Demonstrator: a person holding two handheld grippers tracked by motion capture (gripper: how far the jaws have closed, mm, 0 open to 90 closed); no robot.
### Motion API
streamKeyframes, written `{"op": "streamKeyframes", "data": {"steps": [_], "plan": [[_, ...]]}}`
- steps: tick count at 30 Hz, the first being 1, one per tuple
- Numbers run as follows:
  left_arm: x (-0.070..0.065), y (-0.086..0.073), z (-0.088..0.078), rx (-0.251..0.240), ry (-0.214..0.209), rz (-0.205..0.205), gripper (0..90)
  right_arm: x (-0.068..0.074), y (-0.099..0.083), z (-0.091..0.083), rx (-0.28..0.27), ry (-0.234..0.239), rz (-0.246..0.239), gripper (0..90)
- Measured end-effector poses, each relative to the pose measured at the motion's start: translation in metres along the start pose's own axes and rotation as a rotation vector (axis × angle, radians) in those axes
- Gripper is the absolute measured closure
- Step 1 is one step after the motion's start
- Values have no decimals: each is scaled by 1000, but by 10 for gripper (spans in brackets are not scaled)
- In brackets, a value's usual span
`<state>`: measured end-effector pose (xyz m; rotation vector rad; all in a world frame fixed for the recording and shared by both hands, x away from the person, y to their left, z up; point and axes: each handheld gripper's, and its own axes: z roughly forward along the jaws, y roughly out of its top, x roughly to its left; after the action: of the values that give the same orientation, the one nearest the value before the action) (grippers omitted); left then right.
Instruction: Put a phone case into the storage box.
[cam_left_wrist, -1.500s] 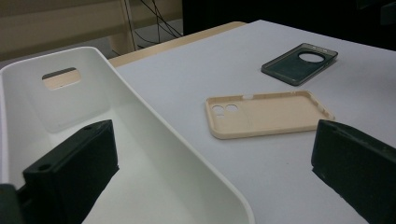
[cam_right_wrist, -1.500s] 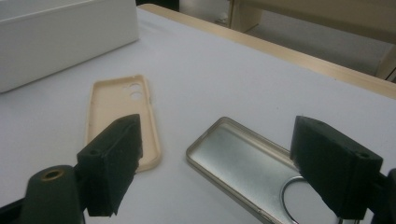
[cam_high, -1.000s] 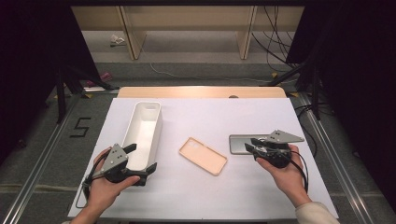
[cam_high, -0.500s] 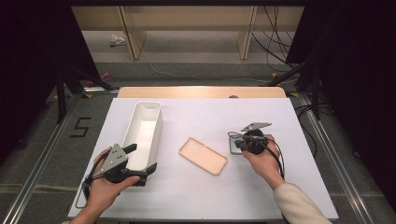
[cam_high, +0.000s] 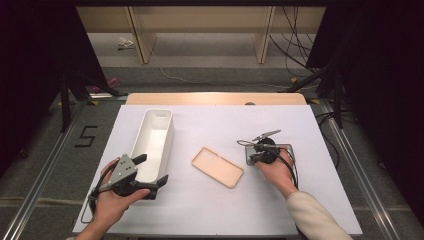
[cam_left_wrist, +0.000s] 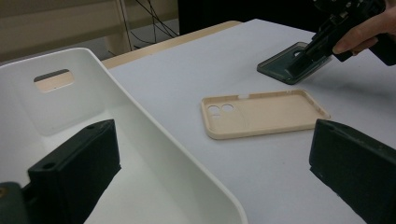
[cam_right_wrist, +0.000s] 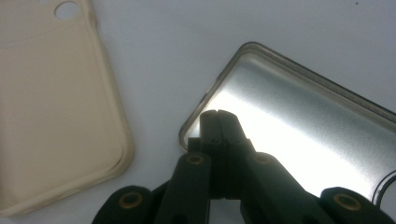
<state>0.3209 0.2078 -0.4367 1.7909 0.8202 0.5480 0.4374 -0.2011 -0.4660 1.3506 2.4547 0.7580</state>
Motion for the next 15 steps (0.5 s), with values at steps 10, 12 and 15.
{"op": "streamKeyframes", "data": {"steps": [10,12,15], "plan": [[0,0,-1,-1,-2,0,15,1,-1,-4,55,10,-8,900],[0,0,-1,-2,-3,-1,15,1,-2,-6,77,14,-19,900],[0,0,-1,-2,-4,0,15,1,-5,-9,105,16,-38,900]]}}
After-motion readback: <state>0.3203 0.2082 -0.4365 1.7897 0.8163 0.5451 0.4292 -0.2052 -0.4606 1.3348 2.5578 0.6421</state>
